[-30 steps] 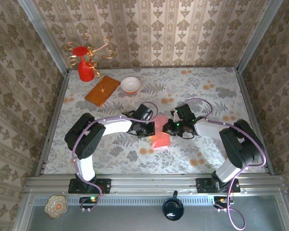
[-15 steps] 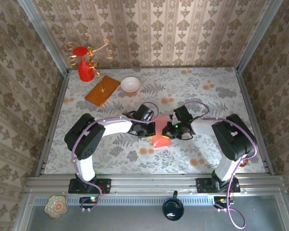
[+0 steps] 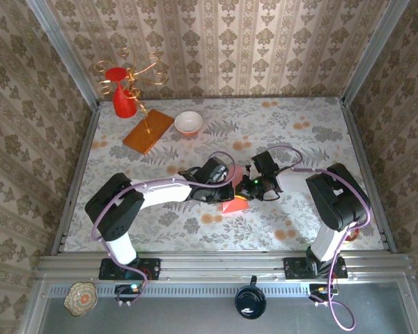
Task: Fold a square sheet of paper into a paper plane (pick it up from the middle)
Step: Fold the triangle a second time at the center of the table.
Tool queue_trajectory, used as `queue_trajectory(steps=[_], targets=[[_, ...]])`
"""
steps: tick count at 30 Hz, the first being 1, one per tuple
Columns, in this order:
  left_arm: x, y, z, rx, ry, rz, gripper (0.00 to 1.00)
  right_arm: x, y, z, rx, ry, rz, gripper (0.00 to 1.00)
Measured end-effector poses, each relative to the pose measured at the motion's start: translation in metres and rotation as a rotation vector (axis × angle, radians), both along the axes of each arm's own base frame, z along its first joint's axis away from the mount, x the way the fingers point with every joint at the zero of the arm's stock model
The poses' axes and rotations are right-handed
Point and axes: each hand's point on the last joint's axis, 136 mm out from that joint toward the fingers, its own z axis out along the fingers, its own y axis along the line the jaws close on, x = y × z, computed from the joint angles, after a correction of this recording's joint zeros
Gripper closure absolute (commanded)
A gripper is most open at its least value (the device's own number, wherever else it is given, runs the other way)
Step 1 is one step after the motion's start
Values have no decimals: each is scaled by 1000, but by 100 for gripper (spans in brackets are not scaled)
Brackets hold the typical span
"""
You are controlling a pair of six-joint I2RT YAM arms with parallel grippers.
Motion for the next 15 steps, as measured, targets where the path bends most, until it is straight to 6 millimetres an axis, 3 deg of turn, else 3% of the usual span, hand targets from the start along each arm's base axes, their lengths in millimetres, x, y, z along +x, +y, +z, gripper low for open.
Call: queue_trajectory(steps=[6,15], targets=[[-9,2,-19,34,42,-3,93,0,0,0,3,6,0,100],[-10,4,-26,52,57,0,93,0,0,-1,4,10,0,100]])
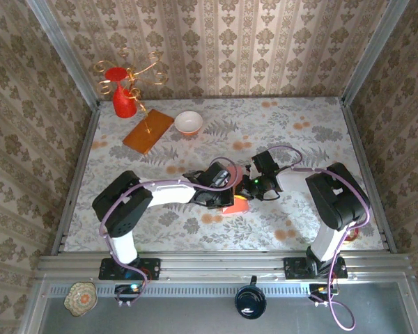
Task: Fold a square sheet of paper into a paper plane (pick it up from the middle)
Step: Fold the triangle a second time at the center of the table.
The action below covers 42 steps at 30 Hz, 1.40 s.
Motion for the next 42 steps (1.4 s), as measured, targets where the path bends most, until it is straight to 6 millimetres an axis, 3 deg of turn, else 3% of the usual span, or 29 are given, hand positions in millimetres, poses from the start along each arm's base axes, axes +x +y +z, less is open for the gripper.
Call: queue_trajectory(steps=[27,42], targets=[[-6,7,-8,37,30,-13,98,0,-1,-1,-6,19,0,100],[-18,20,-10,123,25,-130,99,0,0,-2,-7,42,6,100]])
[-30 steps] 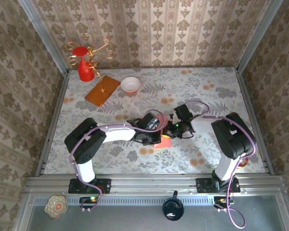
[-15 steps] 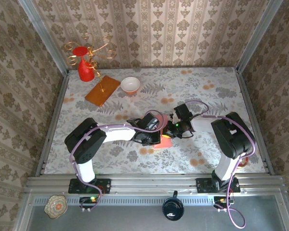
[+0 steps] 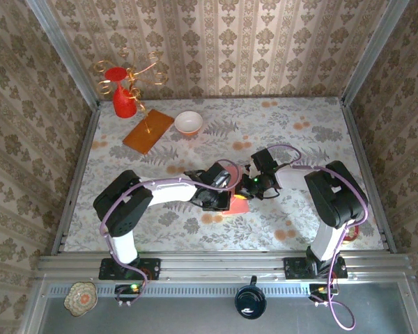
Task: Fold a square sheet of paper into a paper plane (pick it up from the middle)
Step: Fold the triangle a second time at the center of the table.
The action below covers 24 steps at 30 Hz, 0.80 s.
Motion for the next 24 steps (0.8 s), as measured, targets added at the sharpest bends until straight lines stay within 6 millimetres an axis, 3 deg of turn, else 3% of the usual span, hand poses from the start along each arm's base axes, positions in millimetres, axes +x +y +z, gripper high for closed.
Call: queue_trajectory(steps=[13,20,24], targets=[[-22,44,6,130,9,-22,99,1,1,1,8,-1,3,100],[-3,25,30,-19,-79,70,99,5,4,2,21,-19,-2,100],[7,7,26,-70,-76,97,100,6,4,2,24,-24,-5,100]])
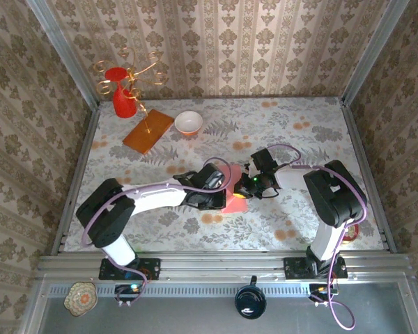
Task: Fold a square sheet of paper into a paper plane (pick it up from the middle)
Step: Fold the triangle a second time at the center of the table.
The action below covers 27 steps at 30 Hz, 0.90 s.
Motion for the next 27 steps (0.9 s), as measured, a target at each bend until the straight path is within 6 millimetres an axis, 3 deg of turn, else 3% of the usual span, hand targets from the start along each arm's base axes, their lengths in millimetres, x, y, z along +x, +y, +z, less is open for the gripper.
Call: queue_trajectory(steps=[5,15,19,23,27], targets=[[0,0,-19,31,41,20,100,0,0,0,0,1,-3,100],[-1,5,-27,28,65,44,100,1,-1,3,-7,-15,-4,94],[-1,5,-27,17,71,45,100,3,-5,19,-27,-80,-2,93],[-2,5,-27,15,74,44,100,-1,6,40,-26,-158,39,95],[-1,6,-27,14,74,47,100,-14,16,35,-43,-157,80,97]])
